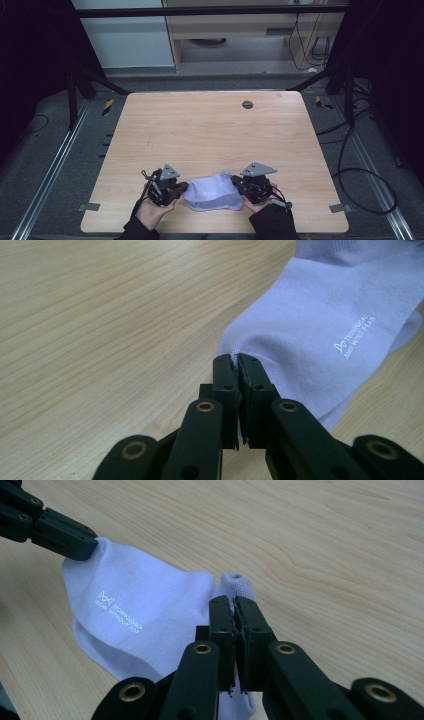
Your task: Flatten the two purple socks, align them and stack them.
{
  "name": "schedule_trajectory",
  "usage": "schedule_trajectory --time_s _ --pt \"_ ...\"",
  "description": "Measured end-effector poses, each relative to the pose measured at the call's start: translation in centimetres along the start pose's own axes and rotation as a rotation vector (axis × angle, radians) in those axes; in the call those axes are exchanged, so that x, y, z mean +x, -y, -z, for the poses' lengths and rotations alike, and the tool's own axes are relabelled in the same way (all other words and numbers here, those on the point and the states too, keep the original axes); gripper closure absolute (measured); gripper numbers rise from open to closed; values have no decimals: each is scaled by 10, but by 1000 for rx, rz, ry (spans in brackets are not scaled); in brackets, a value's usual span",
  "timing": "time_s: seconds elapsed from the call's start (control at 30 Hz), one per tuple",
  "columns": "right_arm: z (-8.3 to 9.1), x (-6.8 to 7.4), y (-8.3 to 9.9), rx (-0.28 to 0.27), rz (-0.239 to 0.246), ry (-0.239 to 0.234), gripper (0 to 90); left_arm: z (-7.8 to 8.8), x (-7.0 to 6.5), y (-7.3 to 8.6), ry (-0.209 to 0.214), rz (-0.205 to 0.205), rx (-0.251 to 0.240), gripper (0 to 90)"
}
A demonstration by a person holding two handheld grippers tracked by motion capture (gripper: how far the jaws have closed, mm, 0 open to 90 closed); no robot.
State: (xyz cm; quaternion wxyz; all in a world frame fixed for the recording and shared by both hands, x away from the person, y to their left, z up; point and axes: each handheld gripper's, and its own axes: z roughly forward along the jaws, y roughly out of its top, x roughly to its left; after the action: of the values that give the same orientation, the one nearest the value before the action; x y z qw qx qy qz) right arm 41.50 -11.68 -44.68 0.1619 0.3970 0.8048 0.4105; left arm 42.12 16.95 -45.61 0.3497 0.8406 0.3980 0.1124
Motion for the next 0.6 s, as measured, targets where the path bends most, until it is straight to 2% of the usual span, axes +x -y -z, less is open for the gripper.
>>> schedule_trajectory --time_s 0.1,0.6 --pt "1 1 3 5 -7 -3 874 -1 -2 1 0 -15 16 865" --pt "0 4 20 50 -7 -6 870 -12 -10 7 8 -34 67 865"
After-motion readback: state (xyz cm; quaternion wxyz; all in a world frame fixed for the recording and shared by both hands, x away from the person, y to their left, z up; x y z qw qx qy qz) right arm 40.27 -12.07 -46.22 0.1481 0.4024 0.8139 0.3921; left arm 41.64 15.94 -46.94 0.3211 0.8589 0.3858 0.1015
